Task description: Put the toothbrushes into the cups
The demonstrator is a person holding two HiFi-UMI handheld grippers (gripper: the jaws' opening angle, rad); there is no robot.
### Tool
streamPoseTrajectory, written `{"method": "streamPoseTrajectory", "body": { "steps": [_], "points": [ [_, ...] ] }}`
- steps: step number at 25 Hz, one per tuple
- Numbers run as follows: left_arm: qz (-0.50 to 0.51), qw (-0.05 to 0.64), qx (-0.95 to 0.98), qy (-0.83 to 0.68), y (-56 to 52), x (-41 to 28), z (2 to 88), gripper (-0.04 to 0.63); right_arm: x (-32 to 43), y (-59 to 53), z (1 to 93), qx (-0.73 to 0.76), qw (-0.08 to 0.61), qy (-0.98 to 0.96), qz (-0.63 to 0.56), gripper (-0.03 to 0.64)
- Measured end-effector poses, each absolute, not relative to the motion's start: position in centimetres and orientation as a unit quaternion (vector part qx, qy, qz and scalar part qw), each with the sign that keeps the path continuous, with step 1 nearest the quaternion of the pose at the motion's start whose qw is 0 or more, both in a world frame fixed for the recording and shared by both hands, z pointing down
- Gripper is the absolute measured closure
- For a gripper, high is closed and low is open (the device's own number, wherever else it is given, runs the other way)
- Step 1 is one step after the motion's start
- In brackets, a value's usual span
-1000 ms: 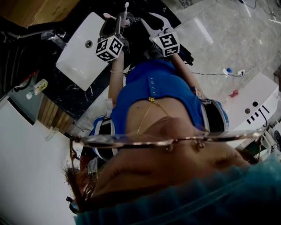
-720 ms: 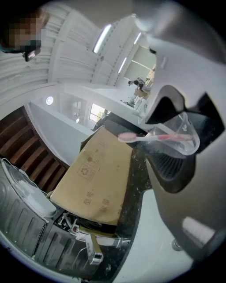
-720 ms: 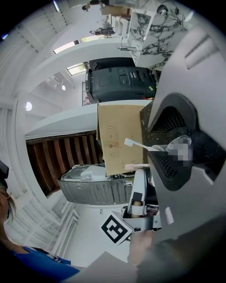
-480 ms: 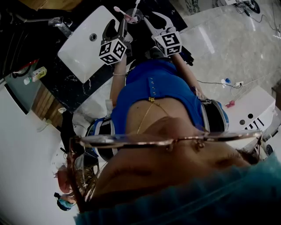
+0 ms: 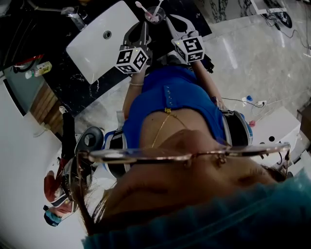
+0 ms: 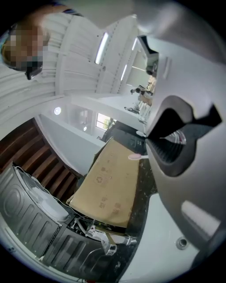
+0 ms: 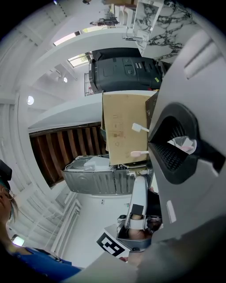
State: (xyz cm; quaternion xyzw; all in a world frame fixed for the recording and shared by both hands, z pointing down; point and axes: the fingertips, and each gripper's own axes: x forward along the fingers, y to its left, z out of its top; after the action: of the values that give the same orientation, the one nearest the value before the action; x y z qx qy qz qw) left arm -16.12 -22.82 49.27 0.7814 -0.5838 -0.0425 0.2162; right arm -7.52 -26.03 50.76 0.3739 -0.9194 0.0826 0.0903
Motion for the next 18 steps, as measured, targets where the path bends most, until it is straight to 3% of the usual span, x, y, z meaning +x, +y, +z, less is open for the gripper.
{"method": "streamPoseTrajectory", "body": {
  "steps": [8,18],
  "points": [
    [-0.046,0.188,0.786,-0.587,-21.9,-15.7,47.1,0.592,-9.1,-24.8,48.3,0.347,0.086,-0.933,0.027,0.615],
    [-0.035,0.081,0.785,-0.614,-21.1,-15.6,41.9,0.592,-9.9,-24.2,42.2,0.328,0.010,-0.944,-0.012,0.615]
  ]
}}
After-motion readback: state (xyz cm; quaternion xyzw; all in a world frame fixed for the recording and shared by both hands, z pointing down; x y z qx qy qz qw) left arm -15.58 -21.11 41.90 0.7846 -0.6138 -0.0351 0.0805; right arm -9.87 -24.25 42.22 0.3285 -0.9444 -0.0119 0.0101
